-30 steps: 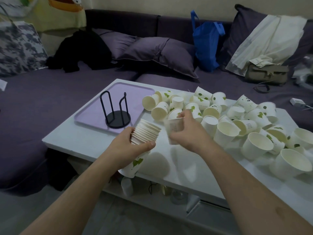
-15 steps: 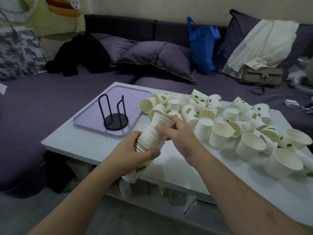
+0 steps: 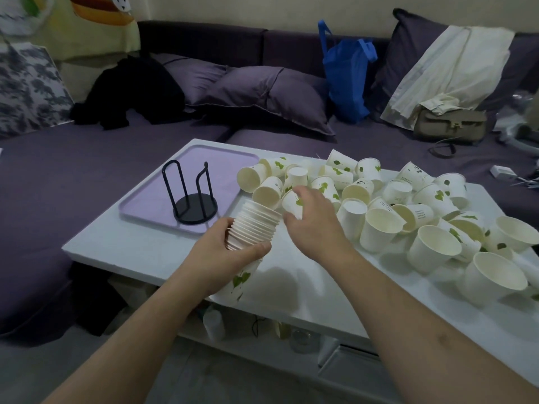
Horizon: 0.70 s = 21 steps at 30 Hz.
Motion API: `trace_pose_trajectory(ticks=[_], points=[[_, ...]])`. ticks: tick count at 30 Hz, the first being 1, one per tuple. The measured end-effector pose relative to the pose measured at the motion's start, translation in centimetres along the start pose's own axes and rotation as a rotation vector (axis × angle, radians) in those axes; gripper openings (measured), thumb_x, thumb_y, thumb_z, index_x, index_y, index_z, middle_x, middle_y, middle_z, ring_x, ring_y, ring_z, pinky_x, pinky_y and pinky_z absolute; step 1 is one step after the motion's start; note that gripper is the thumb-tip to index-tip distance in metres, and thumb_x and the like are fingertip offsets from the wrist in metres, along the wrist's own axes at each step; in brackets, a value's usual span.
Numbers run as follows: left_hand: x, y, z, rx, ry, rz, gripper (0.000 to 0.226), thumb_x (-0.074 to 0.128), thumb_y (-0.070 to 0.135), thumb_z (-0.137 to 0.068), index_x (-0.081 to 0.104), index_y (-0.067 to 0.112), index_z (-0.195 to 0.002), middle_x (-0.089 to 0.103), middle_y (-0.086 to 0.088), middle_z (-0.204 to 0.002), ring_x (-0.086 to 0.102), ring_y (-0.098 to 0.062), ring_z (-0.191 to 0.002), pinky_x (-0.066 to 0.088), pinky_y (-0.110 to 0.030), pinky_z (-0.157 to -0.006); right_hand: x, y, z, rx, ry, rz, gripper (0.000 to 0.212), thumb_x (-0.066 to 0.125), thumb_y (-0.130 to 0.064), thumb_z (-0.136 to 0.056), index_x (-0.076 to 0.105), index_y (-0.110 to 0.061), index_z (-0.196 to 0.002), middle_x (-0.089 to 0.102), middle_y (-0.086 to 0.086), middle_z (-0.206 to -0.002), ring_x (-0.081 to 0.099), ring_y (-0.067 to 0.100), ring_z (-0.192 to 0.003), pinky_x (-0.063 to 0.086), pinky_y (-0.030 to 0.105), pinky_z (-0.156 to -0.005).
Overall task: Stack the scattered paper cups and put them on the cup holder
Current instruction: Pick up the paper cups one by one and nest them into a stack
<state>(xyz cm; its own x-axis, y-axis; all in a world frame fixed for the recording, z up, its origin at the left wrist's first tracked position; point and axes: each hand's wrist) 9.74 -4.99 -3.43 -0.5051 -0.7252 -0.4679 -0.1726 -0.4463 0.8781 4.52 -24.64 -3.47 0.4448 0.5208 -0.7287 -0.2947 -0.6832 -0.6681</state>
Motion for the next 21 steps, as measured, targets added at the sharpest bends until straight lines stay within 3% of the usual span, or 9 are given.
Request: trace_pose_trajectory(ticks=[2,6,9,12,16,21], points=[[0.1,-0.2,-0.2,-0.004,-0.005,-0.004,0.059,0.085,0.053,-0.081,0.059,0.032,-0.129,0.071,0.011,-0.107,0.068,-0.008,-0.093,0.05,-0.024,-0.069,0.7,1.0,-0.8,-0.049,-0.023,0.289,0.072,0.059,-0.019,-0.093,0.033,-0.018,-0.16,0.033,0.003,-0.165,0.027,0.031,-0.149,0.027,0.042,-0.122],[0.0,-0.4,-0.5,-0.014,0.002,0.029,0.054,0.085,0.052,-0.082,0.06,0.034,-0.126,0.072,0.012,-0.107,0.069,-0.008,-0.094,0.051,-0.026,-0.071,2.7,2.3,-2.3,0.003,-0.073,0.393,0.094,0.06,-0.02,-0.089,0.01,-0.023,-0.168,0.012,0.007,-0.175,0.01,0.034,-0.158,0.017,0.048,-0.128],[-0.1,-0.5,-0.7,-0.019,0.008,0.039,0.052,0.084,0.052,-0.082,0.06,0.034,-0.124,0.072,0.013,-0.105,0.069,-0.008,-0.094,0.052,-0.027,-0.072,3.5,2.5,-2.9,0.004,-0.015,0.463,0.096,0.061,-0.024,-0.087,0.009,-0.03,-0.167,0.034,0.016,-0.153,0.033,0.036,-0.138,0.034,0.047,-0.116],[0.0,-0.6,-0.8,-0.026,0.003,0.039,0.05,0.085,0.052,-0.082,0.061,0.035,-0.123,0.073,0.011,-0.105,0.07,-0.008,-0.093,0.052,-0.027,-0.072,3.9,2.5,-2.9,0.001,0.012,0.499,0.088,0.063,-0.031,-0.086,0.02,-0.034,-0.163,0.04,0.015,-0.137,0.039,0.034,-0.121,0.043,0.046,-0.102],[-0.1,-0.6,-0.8,-0.024,0.0,0.033,0.05,0.084,0.052,-0.082,0.061,0.034,-0.123,0.073,0.011,-0.105,0.07,-0.008,-0.093,0.052,-0.027,-0.071,3.8,2.7,-2.6,0.026,-0.032,0.445,0.083,0.075,-0.039,-0.082,0.033,-0.029,-0.153,0.044,0.014,-0.14,0.045,0.036,-0.127,0.045,0.047,-0.104],[-0.1,-0.4,-0.5,-0.024,-0.002,0.037,0.053,0.085,0.05,-0.082,0.06,0.034,-0.126,0.072,0.011,-0.106,0.07,-0.008,-0.094,0.051,-0.026,-0.071,3.1,1.8,-2.0,-0.124,-0.056,0.406,0.098,0.084,-0.034,-0.077,0.029,-0.026,-0.157,0.057,0.007,-0.141,0.049,0.033,-0.132,0.043,0.048,-0.112]])
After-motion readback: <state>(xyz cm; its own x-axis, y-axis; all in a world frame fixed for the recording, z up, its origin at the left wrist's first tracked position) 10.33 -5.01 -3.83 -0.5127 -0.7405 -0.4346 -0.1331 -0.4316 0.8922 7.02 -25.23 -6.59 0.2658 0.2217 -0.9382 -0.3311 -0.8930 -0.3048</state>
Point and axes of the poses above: each hand's wrist, its own z-axis away from the middle knuckle, its own x-axis out of the palm, y = z × x
